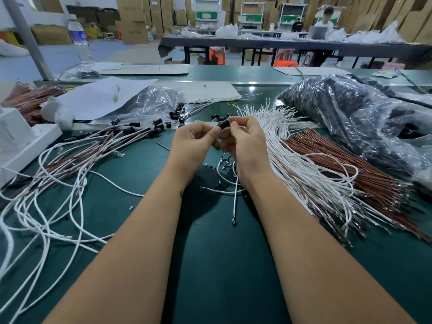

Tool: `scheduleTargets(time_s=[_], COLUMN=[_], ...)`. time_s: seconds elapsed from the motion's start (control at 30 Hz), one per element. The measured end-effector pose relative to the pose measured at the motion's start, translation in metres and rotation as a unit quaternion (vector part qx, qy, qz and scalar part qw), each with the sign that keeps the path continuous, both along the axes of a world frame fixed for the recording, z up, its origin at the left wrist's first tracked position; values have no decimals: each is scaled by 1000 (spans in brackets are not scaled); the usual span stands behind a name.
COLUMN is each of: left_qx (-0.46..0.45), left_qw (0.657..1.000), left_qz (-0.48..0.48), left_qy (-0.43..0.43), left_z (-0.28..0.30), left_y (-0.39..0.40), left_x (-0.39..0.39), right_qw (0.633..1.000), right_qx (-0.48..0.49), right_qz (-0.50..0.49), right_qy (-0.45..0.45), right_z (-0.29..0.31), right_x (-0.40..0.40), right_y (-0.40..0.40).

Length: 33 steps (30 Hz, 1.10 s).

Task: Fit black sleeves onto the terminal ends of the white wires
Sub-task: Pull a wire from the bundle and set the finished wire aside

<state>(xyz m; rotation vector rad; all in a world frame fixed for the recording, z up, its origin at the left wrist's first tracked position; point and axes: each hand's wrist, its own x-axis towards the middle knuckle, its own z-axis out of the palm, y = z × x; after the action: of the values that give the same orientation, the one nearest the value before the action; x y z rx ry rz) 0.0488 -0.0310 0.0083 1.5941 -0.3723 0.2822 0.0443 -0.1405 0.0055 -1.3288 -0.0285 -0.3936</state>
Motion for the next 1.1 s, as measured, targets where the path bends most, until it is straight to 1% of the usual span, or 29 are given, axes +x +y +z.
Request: scheduleTargets(time_s=[0.07, 0.1, 0.17, 0.3, 0.47, 0.53, 0.6, 0.63, 0.7, 0.77, 0.83, 0.87, 0.93, 1.03, 1.07, 1.1], left_qx=[-6, -9, -13, -2, 0, 17, 46, 70, 155, 260, 333, 342, 328, 287, 278, 278], left_qw=[1000, 1000, 1000, 1000, 1000, 999, 998, 997, 985, 960, 935, 931, 932, 935, 937, 940], left_qz=[-1, -2, -2, 8, 13, 24, 23, 24, 40, 70, 103, 118, 150, 204, 208, 194], left_qy=[-3, -5, -8, -12, -17, -23, -29, -37, -62, -77, -64, -53, -45, -51, -46, -32], left_z=[1, 1, 2, 2, 1, 3, 4, 5, 4, 2, -1, -2, -1, 3, 8, 13], left_y=[2, 3, 5, 4, 3, 1, -1, -1, 1, 6, 15, 21, 31, 43, 47, 51], left_x=[0, 0, 1, 3, 3, 2, 2, 3, 4, 7, 10, 12, 15, 17, 16, 15], right_qw=[997, 997, 999, 996, 983, 981, 985, 990, 994, 984, 960, 949, 940, 956, 959, 959], right_qx=[59, 63, 23, -76, -146, -150, -117, -79, 28, 147, 247, 272, 280, 252, 248, 252], right_qz=[41, 51, 37, -40, -85, -93, -95, -93, -87, -89, -127, -157, -192, -149, -136, -131], right_qy=[9, 8, -7, -39, -78, -87, -83, -76, -56, -41, -34, -33, -37, -31, -23, -14], right_z=[3, 4, 5, 4, 3, 4, 7, 9, 13, 18, 21, 24, 27, 28, 28, 29], right_x=[-1, -2, -3, -3, -1, -1, 0, 0, 0, -3, -7, -8, -9, -11, -12, -13], right_y=[-1, -1, 0, 1, 0, 0, -3, -5, -10, -17, -24, -27, -29, -21, -19, -19])
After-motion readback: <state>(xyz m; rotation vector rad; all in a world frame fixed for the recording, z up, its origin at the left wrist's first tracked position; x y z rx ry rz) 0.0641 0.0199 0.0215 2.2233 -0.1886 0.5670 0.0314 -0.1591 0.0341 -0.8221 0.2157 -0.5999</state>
